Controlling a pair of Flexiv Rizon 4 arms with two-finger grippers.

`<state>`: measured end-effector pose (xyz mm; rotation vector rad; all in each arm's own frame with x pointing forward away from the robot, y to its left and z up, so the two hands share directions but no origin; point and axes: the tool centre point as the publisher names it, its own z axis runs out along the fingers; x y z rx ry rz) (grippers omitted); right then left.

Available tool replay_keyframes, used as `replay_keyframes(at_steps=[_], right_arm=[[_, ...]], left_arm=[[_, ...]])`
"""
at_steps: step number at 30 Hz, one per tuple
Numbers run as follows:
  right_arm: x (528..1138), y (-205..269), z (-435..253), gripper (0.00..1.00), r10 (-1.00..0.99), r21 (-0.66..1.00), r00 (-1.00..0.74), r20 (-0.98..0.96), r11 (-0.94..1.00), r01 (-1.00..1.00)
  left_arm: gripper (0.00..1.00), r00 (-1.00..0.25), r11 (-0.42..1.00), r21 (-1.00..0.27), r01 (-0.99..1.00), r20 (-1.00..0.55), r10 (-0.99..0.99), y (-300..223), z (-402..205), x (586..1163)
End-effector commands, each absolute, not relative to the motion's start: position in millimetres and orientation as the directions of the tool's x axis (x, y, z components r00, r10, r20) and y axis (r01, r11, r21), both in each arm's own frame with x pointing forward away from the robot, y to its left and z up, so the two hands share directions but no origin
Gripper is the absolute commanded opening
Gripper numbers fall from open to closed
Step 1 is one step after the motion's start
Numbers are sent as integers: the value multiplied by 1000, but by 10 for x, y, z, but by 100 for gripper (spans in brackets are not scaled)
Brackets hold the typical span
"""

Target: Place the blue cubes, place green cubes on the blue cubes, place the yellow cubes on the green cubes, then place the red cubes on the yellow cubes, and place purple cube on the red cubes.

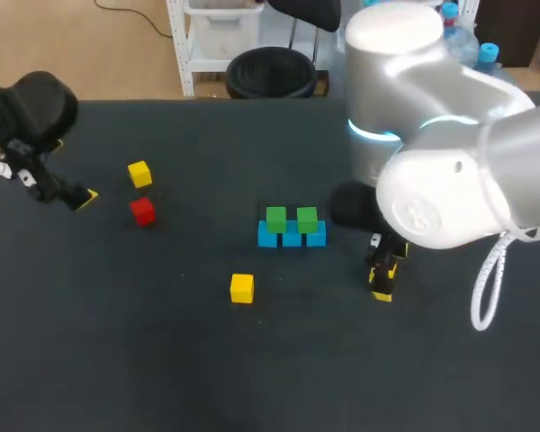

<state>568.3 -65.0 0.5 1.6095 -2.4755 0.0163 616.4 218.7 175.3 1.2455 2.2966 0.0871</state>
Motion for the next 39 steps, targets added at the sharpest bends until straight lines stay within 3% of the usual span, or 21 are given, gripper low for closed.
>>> replay_keyframes(at_steps=[1, 8, 10, 11, 12, 13, 18, 26, 39], right_arm=[[5675, -633, 28, 100, -906, 67, -392, 157, 406, -911], [5710, -572, 52, 100, -908, 43, -388, 156, 399, -916], [5709, -560, 35, 86, -910, 48, -384, 159, 395, -917], [5707, -557, 25, 75, -910, 50, -383, 160, 395, -917], [5707, -557, 20, 58, -910, 51, -383, 160, 395, -917], [5706, -557, 11, 49, -910, 52, -383, 161, 395, -917], [5704, -557, 1, 37, -908, 51, -383, 167, 396, -917], [5702, -536, 5, 2, -909, 42, -380, 171, 392, -919], [5715, -424, 298, 0, -937, 16, -326, 122, 331, -944]], left_arm=[[100, -439, 573, 293, 765, -415, 797, 2196, 1750, 6170], [100, -439, 573, 293, 765, -415, 797, 2196, 1750, 6170], [100, -439, 573, 293, 765, -415, 797, 2196, 1750, 6170], [100, -439, 573, 293, 765, -415, 797, 2196, 1750, 6170], [100, -439, 573, 293, 765, -415, 797, 2196, 1750, 6170], [100, -439, 573, 293, 765, -415, 797, 2196, 1750, 6170], [100, -439, 573, 293, 765, -415, 797, 2196, 1750, 6170], [100, -439, 573, 293, 765, -415, 797, 2196, 1750, 6170], [100, -439, 573, 293, 765, -415, 797, 2196, 1750, 6170]])
